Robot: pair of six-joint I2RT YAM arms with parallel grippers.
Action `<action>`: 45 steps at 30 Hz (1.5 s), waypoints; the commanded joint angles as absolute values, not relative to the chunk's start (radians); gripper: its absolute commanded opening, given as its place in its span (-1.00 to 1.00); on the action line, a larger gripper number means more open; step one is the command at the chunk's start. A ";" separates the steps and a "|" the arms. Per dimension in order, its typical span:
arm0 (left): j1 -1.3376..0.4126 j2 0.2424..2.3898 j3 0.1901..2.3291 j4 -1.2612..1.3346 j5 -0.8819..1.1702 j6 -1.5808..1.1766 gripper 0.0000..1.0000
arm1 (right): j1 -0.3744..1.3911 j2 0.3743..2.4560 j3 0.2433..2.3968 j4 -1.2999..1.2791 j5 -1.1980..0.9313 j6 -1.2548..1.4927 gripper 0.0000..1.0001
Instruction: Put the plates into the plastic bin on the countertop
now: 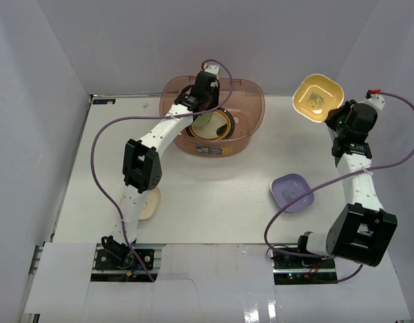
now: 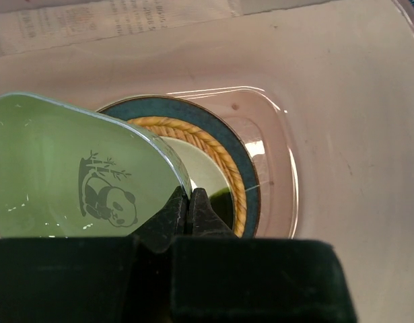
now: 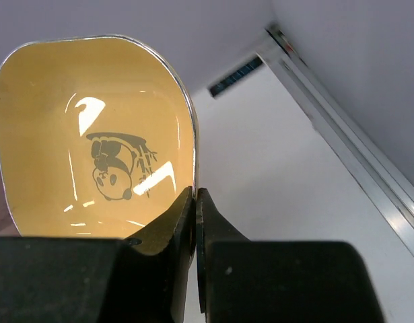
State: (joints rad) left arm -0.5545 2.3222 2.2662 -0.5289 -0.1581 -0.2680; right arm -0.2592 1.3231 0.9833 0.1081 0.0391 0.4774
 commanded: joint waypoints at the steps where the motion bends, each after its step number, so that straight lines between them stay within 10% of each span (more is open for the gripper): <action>1: -0.568 2.279 2.241 -0.491 -0.091 -0.273 -1.00 | -0.175 1.267 1.097 0.146 0.009 0.453 -0.84; 9: -0.583 2.298 2.174 -0.457 -0.043 -0.302 -0.90 | 0.081 1.359 1.353 0.077 0.058 0.413 -0.84; 18: -0.587 2.208 2.092 -0.420 -0.083 -0.324 0.57 | 0.187 1.477 1.489 0.028 0.101 0.417 -0.84; 26: -0.586 1.949 1.958 -0.397 -0.210 -0.302 0.71 | 0.247 1.583 1.563 0.015 0.152 0.443 -0.84; 34: -0.546 1.433 1.376 -0.379 -0.425 -0.392 0.77 | 0.371 1.793 1.667 -0.005 0.124 0.430 -0.84; 45: -0.298 0.890 0.922 -0.955 -0.414 -0.837 0.57 | 0.483 2.042 1.786 -0.126 0.113 0.402 -0.85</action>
State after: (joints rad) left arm -0.2996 0.9470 0.9653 -0.7136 -0.4133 -0.6346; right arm 0.4744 2.0468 1.7275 -0.1291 0.1024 0.4145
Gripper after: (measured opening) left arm 0.775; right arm 0.083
